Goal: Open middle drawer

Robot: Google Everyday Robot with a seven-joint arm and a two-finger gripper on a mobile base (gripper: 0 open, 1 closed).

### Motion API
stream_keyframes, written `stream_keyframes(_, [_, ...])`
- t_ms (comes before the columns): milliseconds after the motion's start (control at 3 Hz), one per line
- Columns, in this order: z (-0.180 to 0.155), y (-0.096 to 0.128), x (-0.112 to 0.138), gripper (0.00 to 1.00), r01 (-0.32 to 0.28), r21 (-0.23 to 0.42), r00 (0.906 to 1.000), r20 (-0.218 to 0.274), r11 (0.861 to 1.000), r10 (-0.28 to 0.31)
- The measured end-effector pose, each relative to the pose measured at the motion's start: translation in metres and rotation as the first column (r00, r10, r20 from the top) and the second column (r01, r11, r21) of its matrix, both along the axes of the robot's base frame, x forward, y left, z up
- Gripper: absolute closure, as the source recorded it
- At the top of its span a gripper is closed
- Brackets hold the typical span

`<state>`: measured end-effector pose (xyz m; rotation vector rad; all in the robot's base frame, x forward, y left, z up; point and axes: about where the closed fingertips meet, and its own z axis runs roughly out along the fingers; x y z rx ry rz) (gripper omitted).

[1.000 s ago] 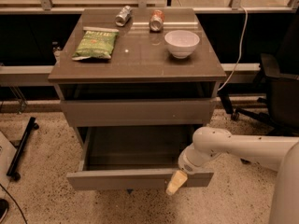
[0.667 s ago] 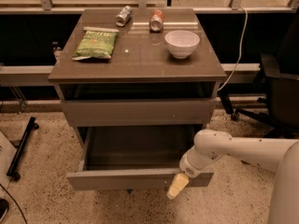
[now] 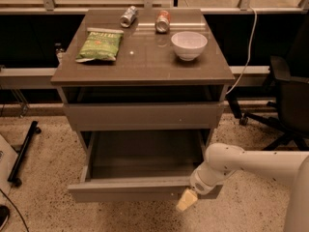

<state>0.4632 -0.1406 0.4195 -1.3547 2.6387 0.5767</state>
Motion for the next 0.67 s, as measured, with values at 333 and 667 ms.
stream_keyframes(333, [0.0026, 0.0000, 0.0000, 0.47, 0.000, 0.000, 1.0000, 0.000, 1.000, 0.000])
stream_keyframes(667, [0.0028, 0.0000, 0.0000, 0.45, 0.000, 0.000, 1.0000, 0.000, 1.000, 0.000])
